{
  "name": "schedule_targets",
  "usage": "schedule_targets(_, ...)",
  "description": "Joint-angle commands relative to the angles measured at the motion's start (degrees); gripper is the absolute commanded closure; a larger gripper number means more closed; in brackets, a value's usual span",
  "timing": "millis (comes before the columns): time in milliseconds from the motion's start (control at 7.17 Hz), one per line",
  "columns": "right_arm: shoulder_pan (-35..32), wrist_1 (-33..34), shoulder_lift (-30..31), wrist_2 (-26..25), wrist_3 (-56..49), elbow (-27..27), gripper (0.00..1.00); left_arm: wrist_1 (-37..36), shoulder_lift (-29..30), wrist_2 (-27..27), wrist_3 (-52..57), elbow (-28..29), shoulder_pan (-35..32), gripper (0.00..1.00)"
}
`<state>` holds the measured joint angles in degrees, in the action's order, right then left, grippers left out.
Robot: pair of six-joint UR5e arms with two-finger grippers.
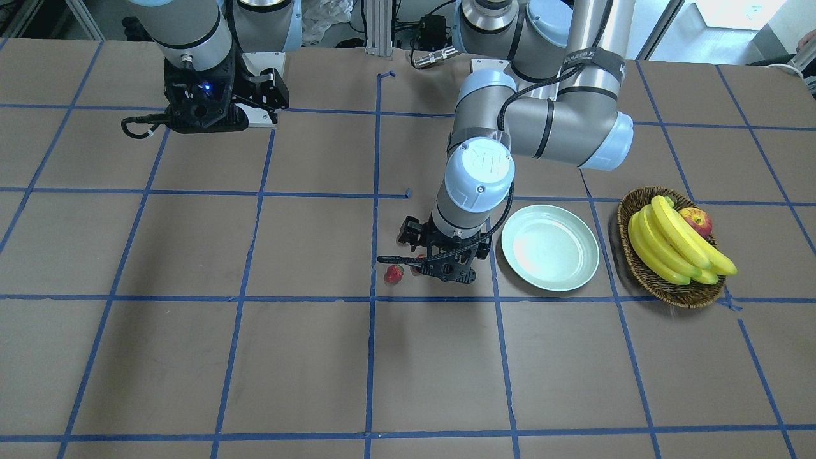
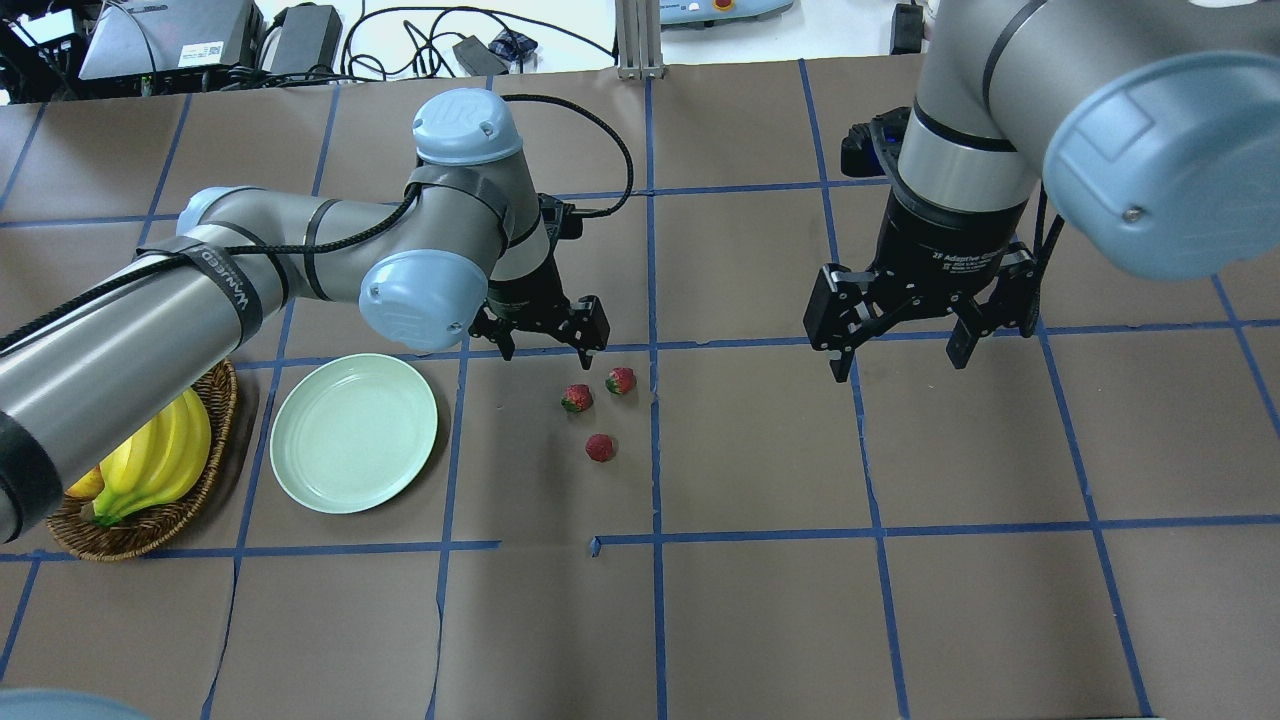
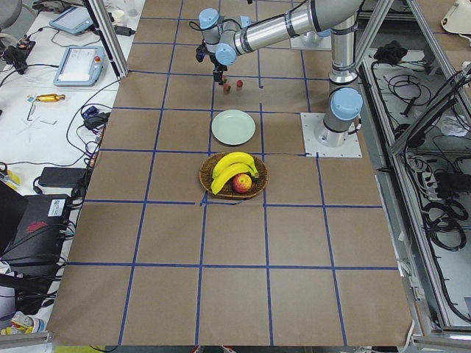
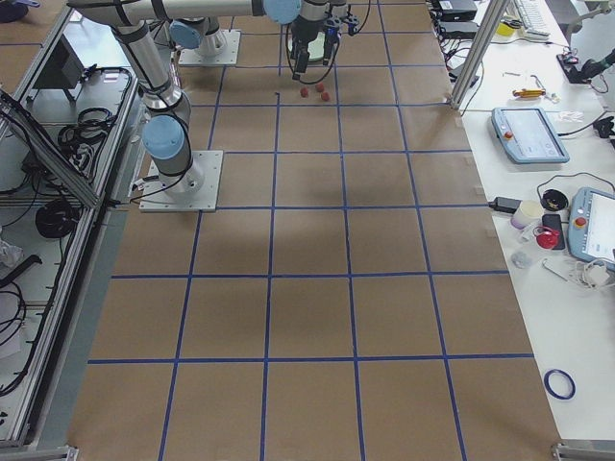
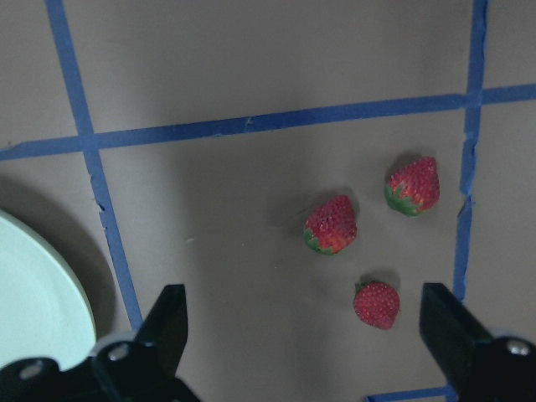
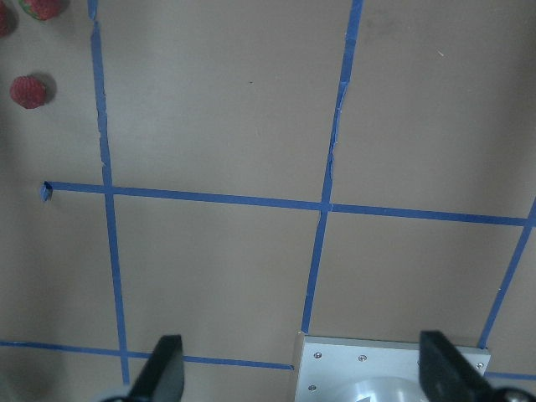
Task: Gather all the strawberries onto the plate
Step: 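Lower the left gripper over the strawberries and grasp one, then carry the held strawberry with the left gripper over the plate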
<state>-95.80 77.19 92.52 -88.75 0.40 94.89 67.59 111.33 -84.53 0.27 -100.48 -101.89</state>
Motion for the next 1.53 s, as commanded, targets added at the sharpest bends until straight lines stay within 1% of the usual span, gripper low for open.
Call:
schedule_targets(0,0.0,0.8,-0.1,-0.2,-0.1,0.9,0.00,-1.1,2.7,2.1,0.8,-0.1,-0.1,0.02)
schedule_targets(279,0.0,1.8,-0.1,-0.8,0.1,2.2,0.00,-1.1,5.0,2.0,4.5,-0.1,0.0,0.02)
schedule_targets(697,-0.1,3.1,-0.1,-0.8,0.2,3.2,0.00,-1.1,6.9,2.0,4.6,-0.2,0.0,0.03)
schedule_targets(836,-0.1,3.8,-0.2,-0.8,0.3,3.6,0.00,-0.7,6.9,2.0,4.6,-0.4,-0.1,0.10)
schedule_targets(1115,-0.1,7.3,-0.3,-0.8,0.4,6.2,0.00,-0.8,6.9,2.0,4.5,-1.2,0.0,0.18)
schedule_targets(1255,-0.1,7.7,-0.3,-0.8,0.3,6.4,0.00,-0.8,6.9,2.0,4.6,-1.2,-0.1,0.35)
schedule_targets(1394,0.0,7.7,-0.3,-0.8,0.2,6.4,0.00,-0.8,6.9,1.8,4.6,-1.2,0.0,0.79)
